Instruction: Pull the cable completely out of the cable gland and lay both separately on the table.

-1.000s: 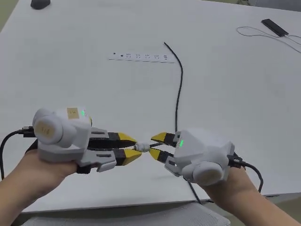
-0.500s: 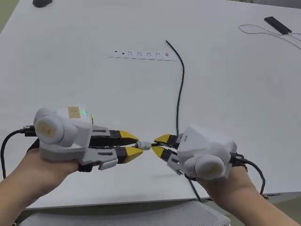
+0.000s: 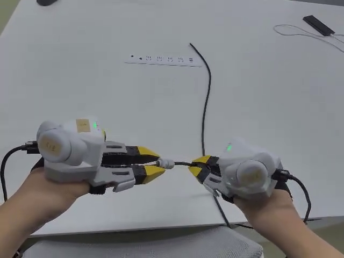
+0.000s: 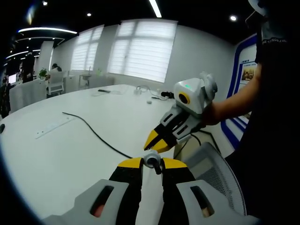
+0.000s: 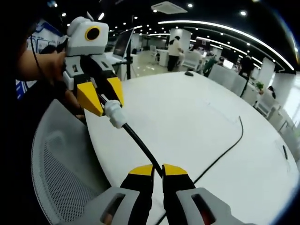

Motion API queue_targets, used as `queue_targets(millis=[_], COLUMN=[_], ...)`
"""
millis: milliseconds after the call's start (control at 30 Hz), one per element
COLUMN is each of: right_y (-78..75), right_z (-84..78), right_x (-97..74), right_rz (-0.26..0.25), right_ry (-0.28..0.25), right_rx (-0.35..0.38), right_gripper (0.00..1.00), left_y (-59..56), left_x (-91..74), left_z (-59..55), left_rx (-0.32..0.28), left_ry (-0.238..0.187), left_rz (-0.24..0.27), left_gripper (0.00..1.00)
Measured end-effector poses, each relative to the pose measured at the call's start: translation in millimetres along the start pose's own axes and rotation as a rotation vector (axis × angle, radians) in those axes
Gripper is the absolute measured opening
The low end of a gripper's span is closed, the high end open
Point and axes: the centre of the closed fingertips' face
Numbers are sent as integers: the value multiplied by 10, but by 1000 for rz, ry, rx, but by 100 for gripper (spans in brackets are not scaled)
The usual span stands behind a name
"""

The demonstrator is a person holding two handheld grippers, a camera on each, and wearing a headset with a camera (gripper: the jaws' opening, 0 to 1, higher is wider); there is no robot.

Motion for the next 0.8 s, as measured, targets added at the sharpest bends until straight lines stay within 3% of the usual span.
queue_targets(millis=[300, 567, 800], right_y=[-108, -162, -209], right_z=[-282, -468, -503], right_x=[-2, -13, -28], right_rz=[-16, -33, -51], right_ry=[26, 52, 45], right_rx=[132, 160, 180], right_gripper=[1, 1, 0], left_y=[6, 17, 41], left_x=[-12, -40, -70], left_z=[2, -21, -40], left_rx=[-5, -16, -23], left_ry=[-4, -6, -7], left_rz=[2, 8, 13], left_gripper=[15, 15, 15])
Point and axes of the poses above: the centre of the closed fingertips' face, and the gripper's own axes: x roughly forward along the fingers, y roughly to its left, z roughly out of its top, and after that the axes turned 8 degrees about z, right-handed
